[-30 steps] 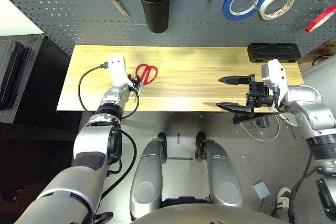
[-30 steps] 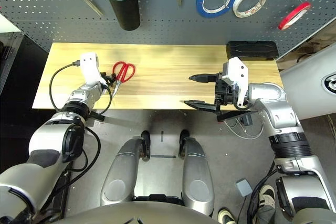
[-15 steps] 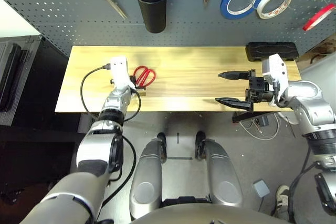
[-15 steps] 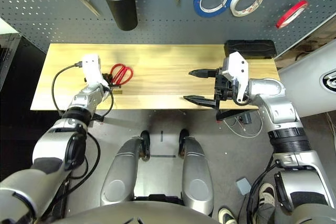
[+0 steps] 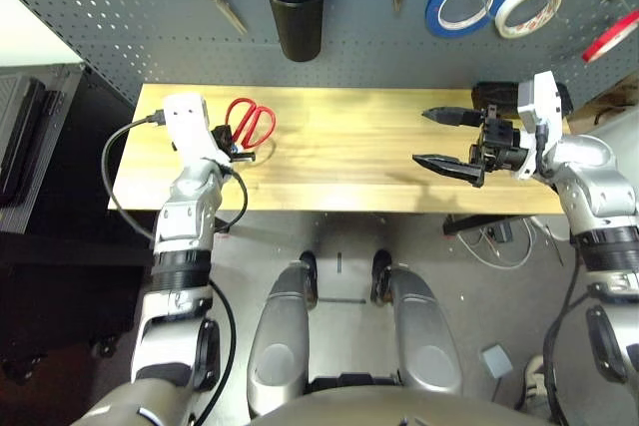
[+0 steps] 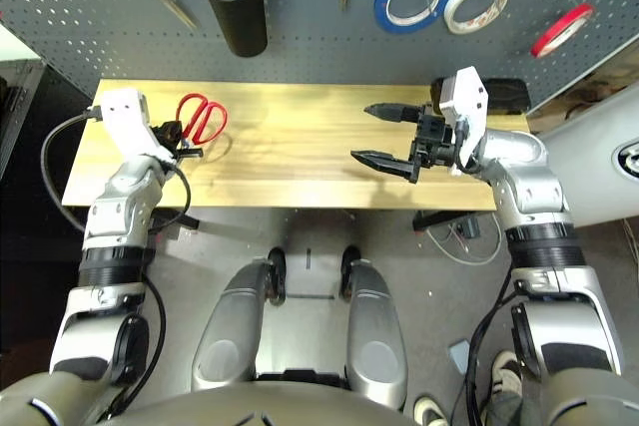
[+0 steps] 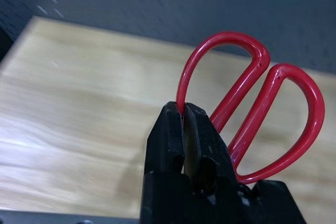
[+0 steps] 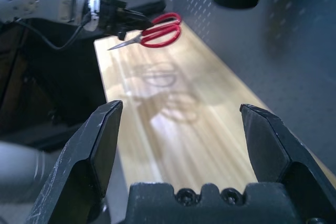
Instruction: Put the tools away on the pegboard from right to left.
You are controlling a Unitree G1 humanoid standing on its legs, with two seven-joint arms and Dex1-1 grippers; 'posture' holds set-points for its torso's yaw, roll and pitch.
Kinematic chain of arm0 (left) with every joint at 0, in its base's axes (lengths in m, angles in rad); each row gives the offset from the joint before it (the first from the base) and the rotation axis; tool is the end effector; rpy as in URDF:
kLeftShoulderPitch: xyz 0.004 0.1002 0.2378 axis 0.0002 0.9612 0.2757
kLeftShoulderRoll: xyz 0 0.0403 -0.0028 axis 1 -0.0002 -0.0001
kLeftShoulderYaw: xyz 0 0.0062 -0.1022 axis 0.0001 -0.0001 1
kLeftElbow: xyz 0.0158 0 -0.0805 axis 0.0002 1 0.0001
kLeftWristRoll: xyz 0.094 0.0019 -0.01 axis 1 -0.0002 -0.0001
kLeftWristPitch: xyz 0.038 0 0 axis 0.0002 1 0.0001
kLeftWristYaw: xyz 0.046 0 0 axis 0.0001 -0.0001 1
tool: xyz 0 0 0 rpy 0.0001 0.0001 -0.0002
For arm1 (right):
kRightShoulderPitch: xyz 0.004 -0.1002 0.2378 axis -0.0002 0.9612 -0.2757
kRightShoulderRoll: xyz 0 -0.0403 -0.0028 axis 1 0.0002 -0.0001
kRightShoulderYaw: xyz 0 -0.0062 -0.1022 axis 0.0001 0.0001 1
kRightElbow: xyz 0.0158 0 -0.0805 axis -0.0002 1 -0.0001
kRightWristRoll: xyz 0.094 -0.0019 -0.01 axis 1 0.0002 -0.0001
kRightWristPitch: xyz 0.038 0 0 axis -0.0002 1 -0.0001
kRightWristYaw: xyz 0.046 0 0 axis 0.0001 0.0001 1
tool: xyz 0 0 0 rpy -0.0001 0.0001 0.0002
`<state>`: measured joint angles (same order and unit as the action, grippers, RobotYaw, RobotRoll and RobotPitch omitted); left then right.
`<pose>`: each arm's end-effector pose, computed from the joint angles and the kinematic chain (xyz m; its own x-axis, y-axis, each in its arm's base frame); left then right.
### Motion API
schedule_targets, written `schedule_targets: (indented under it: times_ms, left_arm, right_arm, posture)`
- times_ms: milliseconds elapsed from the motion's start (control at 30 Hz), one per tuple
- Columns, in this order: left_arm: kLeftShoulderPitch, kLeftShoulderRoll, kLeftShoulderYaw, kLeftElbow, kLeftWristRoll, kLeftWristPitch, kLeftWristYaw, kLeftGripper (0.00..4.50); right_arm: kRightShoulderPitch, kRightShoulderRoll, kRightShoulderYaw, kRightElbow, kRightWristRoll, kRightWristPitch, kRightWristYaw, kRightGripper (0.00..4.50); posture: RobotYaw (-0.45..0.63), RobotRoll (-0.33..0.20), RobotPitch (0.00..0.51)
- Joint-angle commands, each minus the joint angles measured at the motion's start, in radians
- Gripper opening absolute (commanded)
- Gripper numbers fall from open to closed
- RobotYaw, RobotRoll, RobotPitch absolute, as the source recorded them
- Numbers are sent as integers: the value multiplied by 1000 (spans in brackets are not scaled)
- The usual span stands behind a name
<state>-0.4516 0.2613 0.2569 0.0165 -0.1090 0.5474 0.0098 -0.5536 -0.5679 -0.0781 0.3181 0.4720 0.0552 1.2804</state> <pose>0.2686 0.2201 0.1351 0.9799 0.1865 -0.0712 -0.1832 0.9818 0.0495 0.2875 -0.2564 0.1623 0.3660 0.9295 0.0457 -0.8996 0.3659 -0.2384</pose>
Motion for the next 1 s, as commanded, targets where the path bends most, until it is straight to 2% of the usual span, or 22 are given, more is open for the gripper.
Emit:
schedule_targets:
  times_ms: [33, 400, 833, 1000]
  left_arm:
    - [11, 3, 59, -80, -22, -6, 32, 25]
    - [-26, 22, 141, -157, -10, -171, 90, 25]
    - [-205, 48, 195, -128, -54, -220, 146, 25]
    - [-231, 44, 198, -129, -77, -232, 145, 25]
  right_arm:
    - [-12, 5, -26, 32, 12, -29, 19, 4500]
    - [-86, 38, -80, 60, 93, 0, 24, 4500]
    - [-127, 52, -89, 79, 86, -41, 28, 4500]
    - [-132, 56, -86, 85, 86, -42, 31, 4500]
  posture:
    - [-37, 0, 268]
    - [-28, 0, 240]
    - [-27, 0, 226]
    - [-25, 0, 223]
